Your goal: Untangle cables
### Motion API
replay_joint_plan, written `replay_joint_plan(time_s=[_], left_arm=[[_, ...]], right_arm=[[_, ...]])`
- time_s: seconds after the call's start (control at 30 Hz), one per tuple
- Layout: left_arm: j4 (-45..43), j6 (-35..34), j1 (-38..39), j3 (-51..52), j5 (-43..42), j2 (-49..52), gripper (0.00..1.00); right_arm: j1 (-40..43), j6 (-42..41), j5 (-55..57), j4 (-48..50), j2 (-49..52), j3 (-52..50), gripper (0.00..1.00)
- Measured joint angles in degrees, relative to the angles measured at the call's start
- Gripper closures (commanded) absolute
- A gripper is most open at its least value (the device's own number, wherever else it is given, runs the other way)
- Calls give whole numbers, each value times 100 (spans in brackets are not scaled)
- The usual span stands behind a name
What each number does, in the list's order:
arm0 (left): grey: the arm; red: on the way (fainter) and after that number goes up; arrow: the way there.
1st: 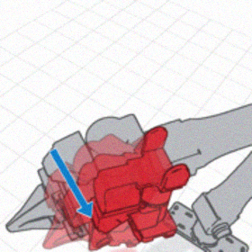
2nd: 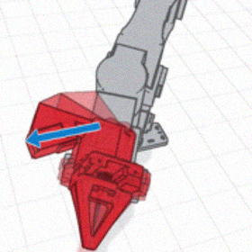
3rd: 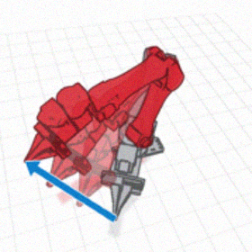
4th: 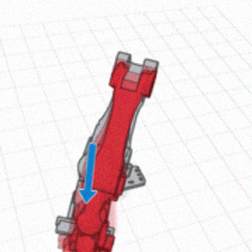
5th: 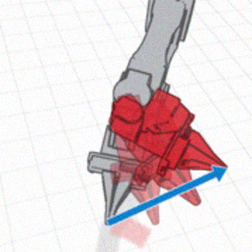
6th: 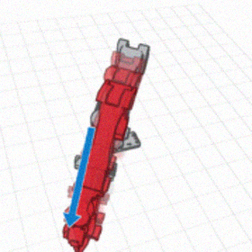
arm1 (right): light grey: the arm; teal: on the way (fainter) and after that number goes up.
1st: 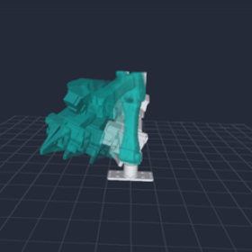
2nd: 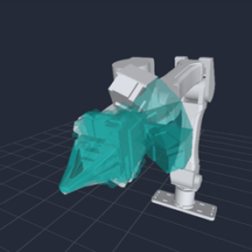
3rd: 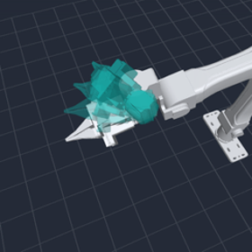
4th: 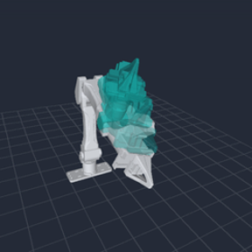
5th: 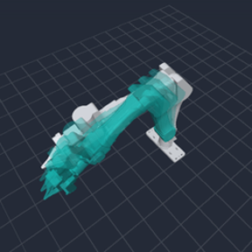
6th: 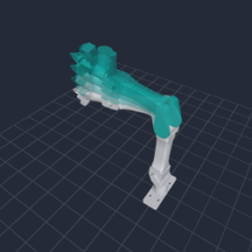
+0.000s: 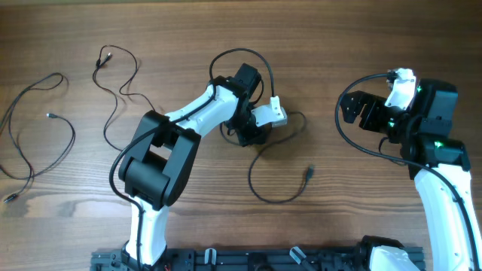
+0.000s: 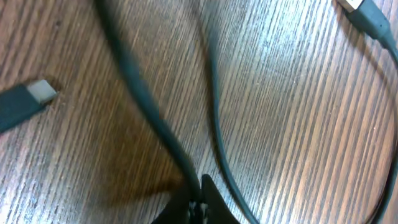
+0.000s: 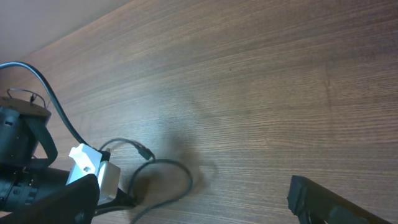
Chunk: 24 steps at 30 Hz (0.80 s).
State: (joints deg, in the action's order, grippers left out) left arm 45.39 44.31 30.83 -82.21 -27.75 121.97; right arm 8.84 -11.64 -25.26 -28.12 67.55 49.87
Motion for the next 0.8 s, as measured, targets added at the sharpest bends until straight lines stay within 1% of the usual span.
replay_joint_plan(time_s=[0.07, 0.2, 0.23, 0.3, 0.33, 0.43, 0.5, 0.57, 0.63, 0.7, 0.8], left_arm=[[-20, -142, 0, 0, 2, 0, 96], [37, -813, 0, -48, 2, -4, 96], [61, -1014, 0, -125, 4, -74, 96], [-37, -1169, 0, -291, 9, -396, 96], [-247, -1215, -2, -411, 24, -686, 96], [-1296, -1298, -52, -599, 26, -1650, 96], [-1921, -1480, -179, -651, 136, -2061, 96], [-2785, -2028, -413, -675, 592, -2223, 96], [-3248, -2579, -752, -688, 1032, -2256, 96], [-3657, -3235, -1255, -686, 1401, -2256, 96], [-4319, -3862, -1976, -675, 1606, -2256, 96]], right_arm=[[0, 2, -2, -4, 0, 0, 0], [0, 57, 0, -105, 0, 0, 0], [0, 105, 0, -107, 0, 0, 0], [0, 136, 0, -131, 0, 0, 0], [0, 149, 0, -179, 0, 0, 0], [0, 149, 0, -219, 0, 0, 0], [0, 149, 0, -232, 0, 0, 0], [0, 149, 0, -247, 0, 0, 0], [0, 149, -2, -256, 0, 0, 0], [0, 149, 0, -256, 0, 0, 0], [0, 149, -2, -262, 0, 0, 0]])
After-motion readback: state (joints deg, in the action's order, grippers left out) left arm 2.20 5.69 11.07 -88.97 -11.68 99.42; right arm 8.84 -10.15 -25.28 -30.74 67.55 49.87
